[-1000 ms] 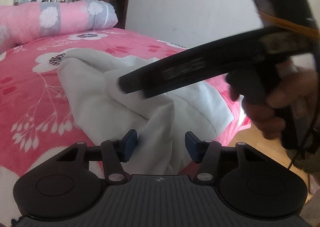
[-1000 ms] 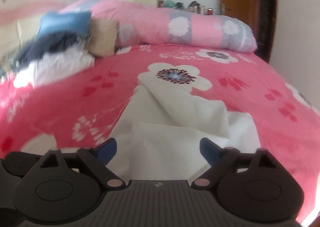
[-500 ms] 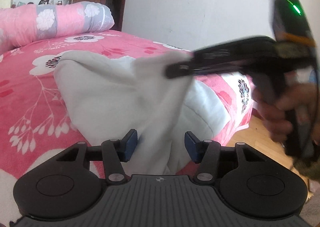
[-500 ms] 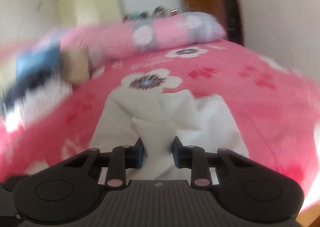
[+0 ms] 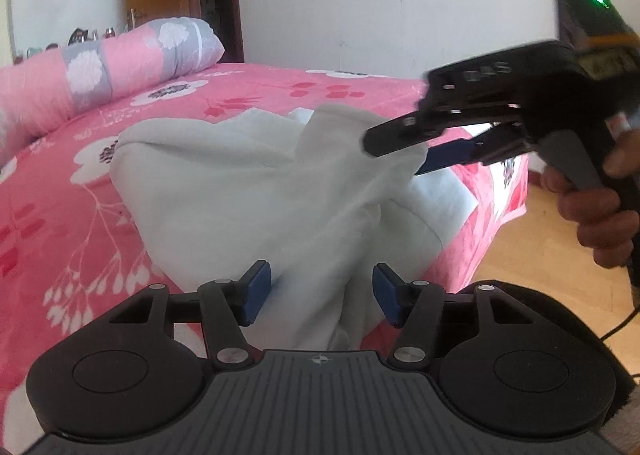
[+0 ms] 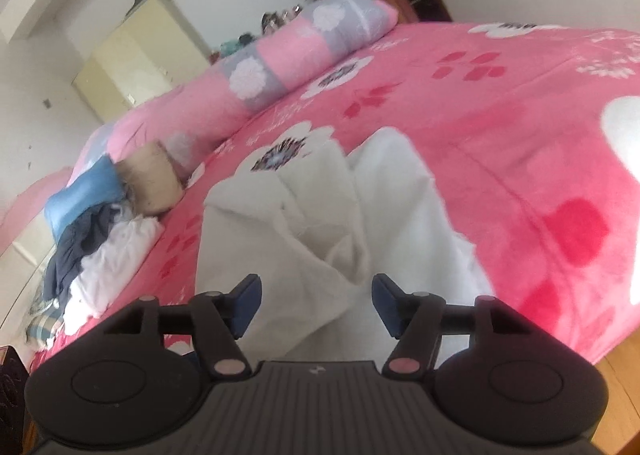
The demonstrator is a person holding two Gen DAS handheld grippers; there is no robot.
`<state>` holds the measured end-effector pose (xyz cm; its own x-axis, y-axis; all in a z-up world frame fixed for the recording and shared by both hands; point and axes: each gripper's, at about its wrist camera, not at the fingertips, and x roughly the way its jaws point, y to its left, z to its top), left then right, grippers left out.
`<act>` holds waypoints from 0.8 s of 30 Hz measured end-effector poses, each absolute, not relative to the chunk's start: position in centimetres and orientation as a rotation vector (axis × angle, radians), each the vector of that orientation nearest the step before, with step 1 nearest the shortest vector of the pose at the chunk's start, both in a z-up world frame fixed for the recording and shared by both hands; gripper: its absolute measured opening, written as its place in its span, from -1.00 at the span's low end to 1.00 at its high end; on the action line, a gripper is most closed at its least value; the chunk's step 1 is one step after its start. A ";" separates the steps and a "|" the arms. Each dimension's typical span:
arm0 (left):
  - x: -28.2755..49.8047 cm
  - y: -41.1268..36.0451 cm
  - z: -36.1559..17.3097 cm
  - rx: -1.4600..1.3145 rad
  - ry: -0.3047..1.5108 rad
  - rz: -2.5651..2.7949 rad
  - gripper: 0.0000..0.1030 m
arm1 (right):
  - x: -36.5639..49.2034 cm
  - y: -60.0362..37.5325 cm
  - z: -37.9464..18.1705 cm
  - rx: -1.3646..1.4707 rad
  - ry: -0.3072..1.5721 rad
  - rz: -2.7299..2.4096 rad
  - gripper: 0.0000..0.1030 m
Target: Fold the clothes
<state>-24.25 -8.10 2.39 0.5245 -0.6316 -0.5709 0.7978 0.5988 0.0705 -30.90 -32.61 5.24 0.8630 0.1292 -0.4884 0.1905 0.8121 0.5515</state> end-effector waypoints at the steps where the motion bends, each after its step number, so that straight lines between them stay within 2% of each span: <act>1: -24.3 -8.3 2.4 0.352 0.530 -0.867 0.11 | -30.9 -32.7 5.3 0.631 0.531 -0.034 0.21; 2: -24.4 -8.4 2.4 0.359 0.530 -0.856 0.11 | -30.8 -32.8 5.4 0.632 0.525 -0.033 0.09; 3: -24.5 -8.6 2.4 0.365 0.529 -0.846 0.11 | -30.8 -32.9 5.5 0.633 0.519 -0.032 -0.41; 4: -24.6 -8.8 2.4 0.374 0.525 -0.834 0.11 | -30.7 -33.0 5.6 0.634 0.513 -0.032 -0.72; 6: -24.9 -9.1 2.5 0.405 0.504 -0.804 0.13 | -30.7 -33.3 5.8 0.636 0.501 -0.030 -0.91; 8: -25.3 -9.4 2.5 0.435 0.498 -0.793 0.24 | -30.6 -33.5 5.9 0.638 0.489 -0.029 -0.93; 11: -25.6 -9.5 2.5 0.448 0.497 -0.782 0.31 | -30.5 -33.8 6.2 0.640 0.470 -0.027 -0.94; 24: -25.2 -9.6 2.4 0.426 0.564 -0.736 0.32 | -32.7 -36.4 4.1 0.694 0.456 -0.074 -0.94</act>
